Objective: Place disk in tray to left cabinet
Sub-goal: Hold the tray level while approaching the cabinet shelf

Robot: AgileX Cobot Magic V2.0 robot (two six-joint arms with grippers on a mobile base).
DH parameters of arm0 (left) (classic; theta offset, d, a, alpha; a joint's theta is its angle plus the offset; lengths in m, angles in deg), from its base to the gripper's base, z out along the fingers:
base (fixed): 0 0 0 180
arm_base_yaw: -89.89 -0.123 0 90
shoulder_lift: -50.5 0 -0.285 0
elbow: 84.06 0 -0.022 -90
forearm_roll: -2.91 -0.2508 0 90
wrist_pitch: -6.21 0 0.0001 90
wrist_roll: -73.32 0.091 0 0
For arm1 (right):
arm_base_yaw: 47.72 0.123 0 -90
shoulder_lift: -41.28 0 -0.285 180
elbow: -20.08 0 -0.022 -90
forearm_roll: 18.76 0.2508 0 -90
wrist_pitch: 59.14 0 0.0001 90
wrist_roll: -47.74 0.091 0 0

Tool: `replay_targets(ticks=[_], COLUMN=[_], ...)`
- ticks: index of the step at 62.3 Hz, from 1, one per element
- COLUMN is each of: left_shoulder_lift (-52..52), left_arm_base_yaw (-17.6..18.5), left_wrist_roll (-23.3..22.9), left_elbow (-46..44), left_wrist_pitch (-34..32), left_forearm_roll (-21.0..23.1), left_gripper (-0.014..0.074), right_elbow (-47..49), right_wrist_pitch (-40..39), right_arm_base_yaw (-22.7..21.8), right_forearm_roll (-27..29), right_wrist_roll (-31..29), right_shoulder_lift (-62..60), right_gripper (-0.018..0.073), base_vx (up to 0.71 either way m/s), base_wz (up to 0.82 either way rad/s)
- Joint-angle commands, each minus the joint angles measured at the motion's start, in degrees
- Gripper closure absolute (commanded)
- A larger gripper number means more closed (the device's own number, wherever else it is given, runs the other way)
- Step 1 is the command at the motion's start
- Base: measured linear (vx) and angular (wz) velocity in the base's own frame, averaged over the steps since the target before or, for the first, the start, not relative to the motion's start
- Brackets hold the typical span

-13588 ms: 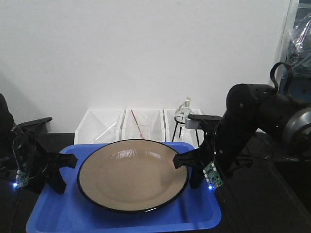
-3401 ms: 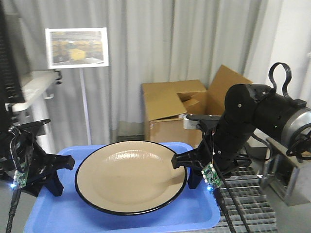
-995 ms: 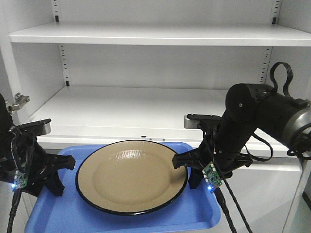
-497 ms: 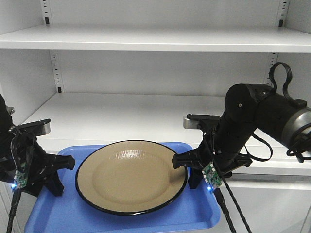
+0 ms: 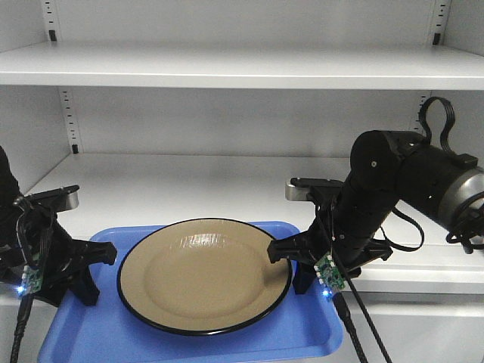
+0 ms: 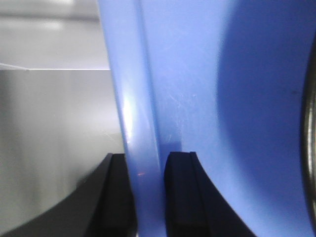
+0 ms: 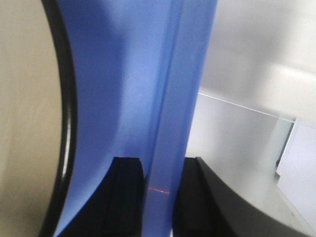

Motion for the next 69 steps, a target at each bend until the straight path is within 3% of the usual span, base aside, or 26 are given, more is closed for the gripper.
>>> replay_targets(ticks=[1,69], left_shoulder_lift=[-3.4,-3.4], left_arm_base_yaw=[0.0,0.0], left_wrist_roll=[0.6,0.6], left_elbow=[-2.1,-2.1], left_wrist_pitch=[0.6,0.6], left_forearm_roll=[-0.7,-0.7], left_gripper=[0.0596,0.0596], right_elbow=[1.9,1.9], right_wrist_pitch=[1.0,1.0], right_arm_base_yaw=[-0.5,-0.5], right_forearm_roll=[-2.2,-2.2], right_wrist_roll=[-1.0,-1.0], right_shoulder_lift=[-3.8,-3.8], right_gripper=[0.0564,0.0564], base_vx=[0.12,0.13], base_wz=[-0.06,-0.04])
